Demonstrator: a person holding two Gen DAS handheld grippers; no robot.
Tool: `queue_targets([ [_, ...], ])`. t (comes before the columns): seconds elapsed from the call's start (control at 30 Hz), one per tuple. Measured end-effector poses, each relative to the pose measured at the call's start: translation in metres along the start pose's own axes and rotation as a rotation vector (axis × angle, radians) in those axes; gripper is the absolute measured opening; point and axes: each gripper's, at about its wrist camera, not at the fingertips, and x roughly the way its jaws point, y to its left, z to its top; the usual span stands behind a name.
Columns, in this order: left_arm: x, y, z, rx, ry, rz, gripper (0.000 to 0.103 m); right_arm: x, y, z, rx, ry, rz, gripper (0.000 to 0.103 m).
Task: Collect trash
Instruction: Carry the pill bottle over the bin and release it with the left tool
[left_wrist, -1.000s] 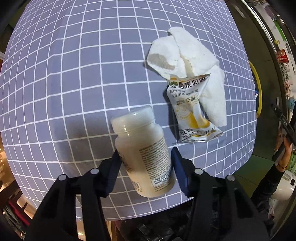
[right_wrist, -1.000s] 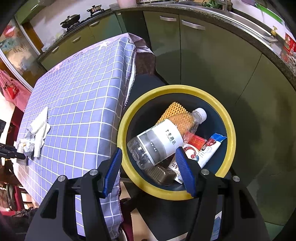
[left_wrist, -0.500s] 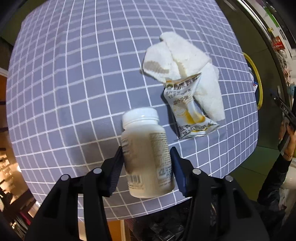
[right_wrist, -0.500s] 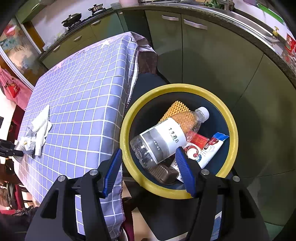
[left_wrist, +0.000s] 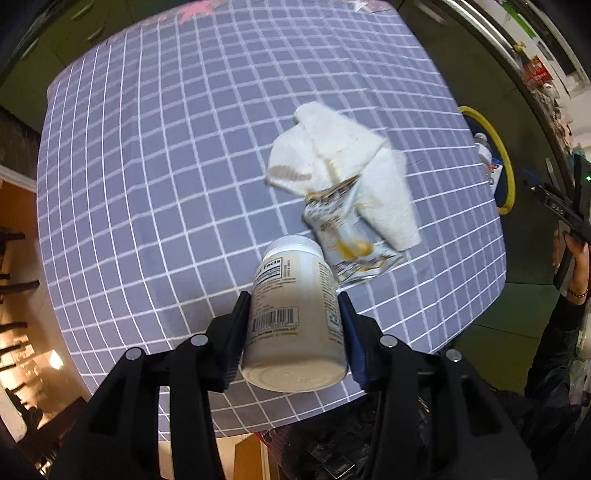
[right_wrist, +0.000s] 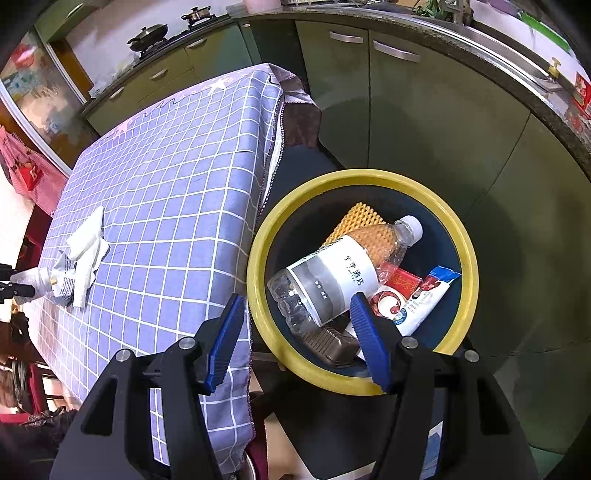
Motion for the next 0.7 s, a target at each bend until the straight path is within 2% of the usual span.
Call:
queue_targets([
  [0.2, -0.031, -0.048, 0.019, 0.133, -0.075, -0.016, 0.045, -0.021, -0.011, -0.004, 0.021, -0.037, -0.017, 0.060],
  [0.37, -0.043, -0.133, 0.050, 0.339, -0.127, -0.066, 0.045, -0.047, -0.033, -0.017, 0.065, -0.084, -0.050, 0.060],
  [0.57, -0.014, -0.245, 0.093, 0.541, -0.124, -0.140, 0.045, -0.062, -0.063, -0.040, 0.127, -0.098, -0.075, 0.060],
  [0.7, 0.017, -0.303, 0.130, 0.612, -0.143, -0.139, 0.045, -0.066, -0.084, -0.058, 0.172, -0.098, -0.083, 0.060],
])
